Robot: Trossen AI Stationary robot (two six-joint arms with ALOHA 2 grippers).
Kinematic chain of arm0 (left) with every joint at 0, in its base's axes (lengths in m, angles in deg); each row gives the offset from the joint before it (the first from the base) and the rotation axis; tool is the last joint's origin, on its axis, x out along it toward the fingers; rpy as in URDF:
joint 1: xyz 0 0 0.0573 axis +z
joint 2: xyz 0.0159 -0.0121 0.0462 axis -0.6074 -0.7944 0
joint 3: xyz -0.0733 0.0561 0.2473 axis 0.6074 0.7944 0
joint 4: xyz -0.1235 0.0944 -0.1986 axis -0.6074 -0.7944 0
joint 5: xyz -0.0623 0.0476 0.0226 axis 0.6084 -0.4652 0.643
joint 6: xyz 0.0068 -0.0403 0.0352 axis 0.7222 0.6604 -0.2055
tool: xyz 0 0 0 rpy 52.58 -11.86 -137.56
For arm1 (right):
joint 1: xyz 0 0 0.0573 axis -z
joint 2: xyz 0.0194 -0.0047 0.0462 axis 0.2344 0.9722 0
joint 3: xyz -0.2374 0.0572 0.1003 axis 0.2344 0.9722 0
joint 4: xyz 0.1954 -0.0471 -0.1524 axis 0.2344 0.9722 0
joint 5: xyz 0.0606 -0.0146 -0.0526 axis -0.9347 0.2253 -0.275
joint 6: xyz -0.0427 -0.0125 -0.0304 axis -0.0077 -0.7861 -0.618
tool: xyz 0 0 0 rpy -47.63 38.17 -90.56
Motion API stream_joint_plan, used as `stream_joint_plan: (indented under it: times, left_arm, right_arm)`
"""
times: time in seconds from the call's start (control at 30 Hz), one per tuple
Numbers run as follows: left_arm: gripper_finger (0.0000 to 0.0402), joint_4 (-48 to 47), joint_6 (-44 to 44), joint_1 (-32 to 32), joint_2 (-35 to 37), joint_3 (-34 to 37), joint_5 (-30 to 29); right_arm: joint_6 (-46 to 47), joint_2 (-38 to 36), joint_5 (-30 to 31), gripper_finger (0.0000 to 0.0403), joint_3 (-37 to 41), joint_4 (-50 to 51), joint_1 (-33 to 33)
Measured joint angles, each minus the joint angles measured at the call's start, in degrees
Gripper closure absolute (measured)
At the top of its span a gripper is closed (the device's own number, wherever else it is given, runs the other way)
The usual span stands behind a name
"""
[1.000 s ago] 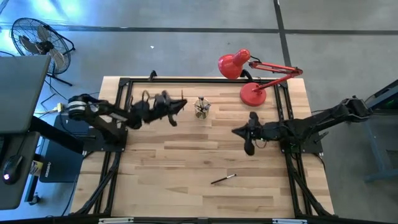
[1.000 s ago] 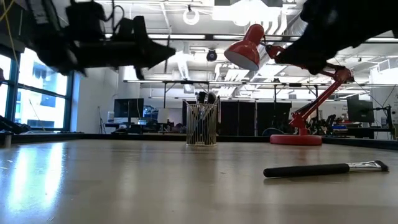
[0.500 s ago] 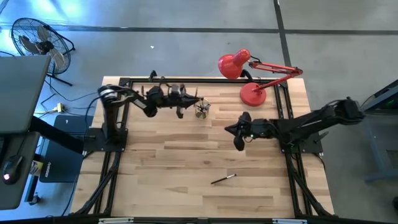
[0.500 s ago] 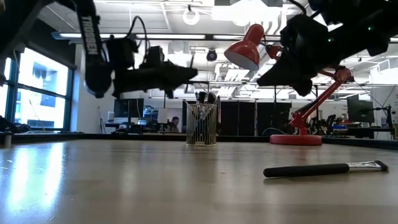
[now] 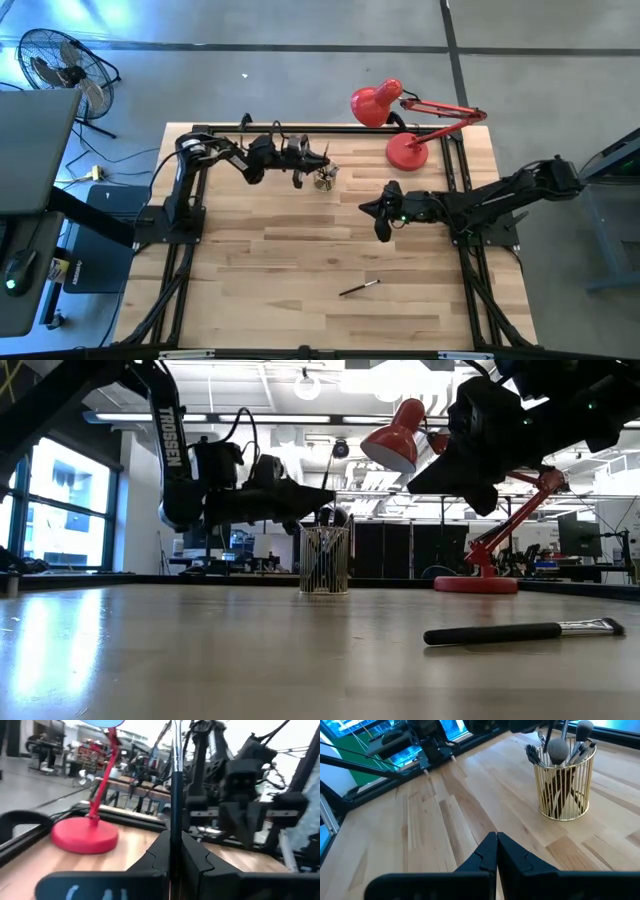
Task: Pick & Place Makeup Brushes
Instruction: Put the eyeshadow brush into the makeup brush holder
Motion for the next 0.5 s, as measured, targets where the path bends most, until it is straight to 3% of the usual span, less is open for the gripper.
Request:
stream_joint_plan:
  times: [0.23,0.5]
  left_arm:
    - [0.0337,-3.5,-1.0,-0.1,0.1,0.0,-2.0]
    - [0.0346,-8.2,-3.8,-0.1,0.1,0.0,-0.1]
  right_arm:
    - [0.0,0.0,0.2,0.0403,0.0,-0.3,0.0]
    - [0.0,0.0,0.4,0.0403,0.0,-0.5,0.4]
